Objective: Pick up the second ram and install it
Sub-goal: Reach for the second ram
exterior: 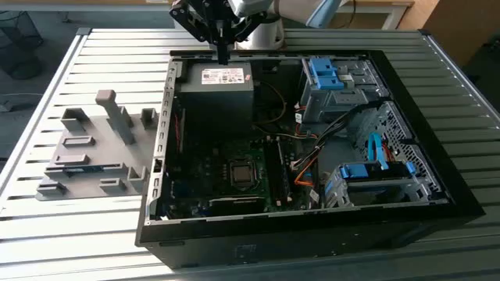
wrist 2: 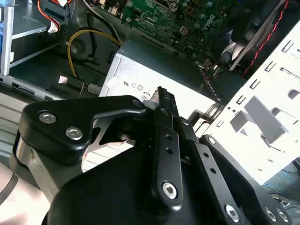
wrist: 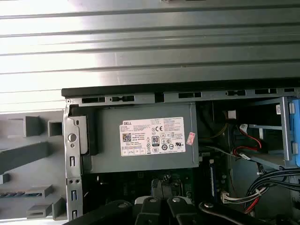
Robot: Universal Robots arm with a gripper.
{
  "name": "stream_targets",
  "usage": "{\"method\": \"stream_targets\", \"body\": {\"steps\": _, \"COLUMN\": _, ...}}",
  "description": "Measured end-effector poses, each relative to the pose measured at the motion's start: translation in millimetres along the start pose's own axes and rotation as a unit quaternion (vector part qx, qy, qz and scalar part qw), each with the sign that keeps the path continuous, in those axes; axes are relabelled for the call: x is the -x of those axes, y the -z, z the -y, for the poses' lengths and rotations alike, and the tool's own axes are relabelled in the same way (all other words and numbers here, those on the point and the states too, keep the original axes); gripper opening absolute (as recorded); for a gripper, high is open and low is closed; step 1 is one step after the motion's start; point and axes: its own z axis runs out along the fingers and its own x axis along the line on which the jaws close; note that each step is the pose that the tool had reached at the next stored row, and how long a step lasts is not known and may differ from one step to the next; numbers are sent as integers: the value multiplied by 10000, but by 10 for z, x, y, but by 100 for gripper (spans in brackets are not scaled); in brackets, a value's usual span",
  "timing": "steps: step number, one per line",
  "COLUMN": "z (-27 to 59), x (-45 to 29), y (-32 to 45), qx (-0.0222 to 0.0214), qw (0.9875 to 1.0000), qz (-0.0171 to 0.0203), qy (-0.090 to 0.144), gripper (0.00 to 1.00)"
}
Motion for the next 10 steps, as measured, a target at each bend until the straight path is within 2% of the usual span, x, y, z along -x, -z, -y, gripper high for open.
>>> {"method": "stream_targets", "body": {"steps": 1, "z": 0, "x": 0, "y": 0, "qx": 0, "qw": 10000, "qz": 0, "qy": 0, "gripper": 11}}
{"method": "stream_targets", "body": {"steps": 3, "z": 5, "x": -65, "y": 2, "qx": 0, "qw": 10000, "qz": 0, "qy": 0, "gripper": 11}}
{"method": "stream_targets", "body": {"steps": 10, "z": 7, "x": -91, "y": 3, "qx": 0, "qw": 10000, "qz": 0, "qy": 0, "gripper": 11}}
